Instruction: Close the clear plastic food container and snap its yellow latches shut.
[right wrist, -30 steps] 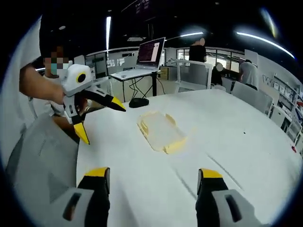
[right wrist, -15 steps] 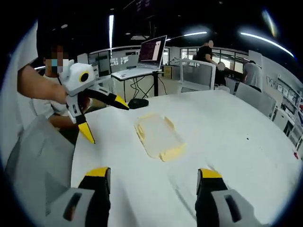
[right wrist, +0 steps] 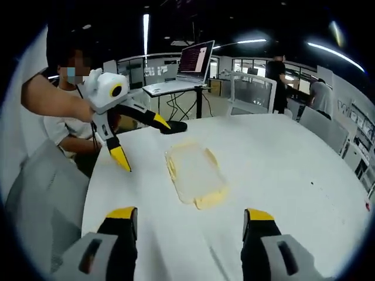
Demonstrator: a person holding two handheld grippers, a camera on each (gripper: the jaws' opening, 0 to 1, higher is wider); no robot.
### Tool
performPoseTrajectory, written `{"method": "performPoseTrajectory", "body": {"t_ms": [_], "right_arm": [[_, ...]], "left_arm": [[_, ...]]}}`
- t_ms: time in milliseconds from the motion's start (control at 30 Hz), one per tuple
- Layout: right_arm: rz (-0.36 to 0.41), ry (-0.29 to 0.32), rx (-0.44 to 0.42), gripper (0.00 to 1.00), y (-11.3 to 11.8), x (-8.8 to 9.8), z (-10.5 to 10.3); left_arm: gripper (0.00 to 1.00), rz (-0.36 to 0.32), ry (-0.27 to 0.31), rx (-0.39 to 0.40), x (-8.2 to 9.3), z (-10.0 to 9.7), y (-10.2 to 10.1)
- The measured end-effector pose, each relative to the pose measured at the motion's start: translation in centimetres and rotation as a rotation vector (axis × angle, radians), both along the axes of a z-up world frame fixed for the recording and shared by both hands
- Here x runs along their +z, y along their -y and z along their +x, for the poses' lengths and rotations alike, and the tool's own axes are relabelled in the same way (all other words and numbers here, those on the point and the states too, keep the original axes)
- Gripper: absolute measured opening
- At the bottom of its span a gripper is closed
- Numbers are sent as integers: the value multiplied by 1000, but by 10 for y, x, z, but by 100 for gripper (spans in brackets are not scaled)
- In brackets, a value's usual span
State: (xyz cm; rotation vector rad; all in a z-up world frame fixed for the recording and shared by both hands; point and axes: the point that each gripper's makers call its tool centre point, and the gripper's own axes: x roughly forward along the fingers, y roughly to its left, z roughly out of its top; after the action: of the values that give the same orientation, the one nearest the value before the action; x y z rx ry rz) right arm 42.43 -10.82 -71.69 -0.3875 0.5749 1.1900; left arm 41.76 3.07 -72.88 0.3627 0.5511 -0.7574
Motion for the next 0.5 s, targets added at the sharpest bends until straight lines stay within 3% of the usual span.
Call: {"method": "performPoseTrajectory", "body": {"t_ms": [500], "right_arm": [[-37,18,73,72,-20,-5,15]], "left_arm": [[77,93,4,15,-8,19,-29]]}}
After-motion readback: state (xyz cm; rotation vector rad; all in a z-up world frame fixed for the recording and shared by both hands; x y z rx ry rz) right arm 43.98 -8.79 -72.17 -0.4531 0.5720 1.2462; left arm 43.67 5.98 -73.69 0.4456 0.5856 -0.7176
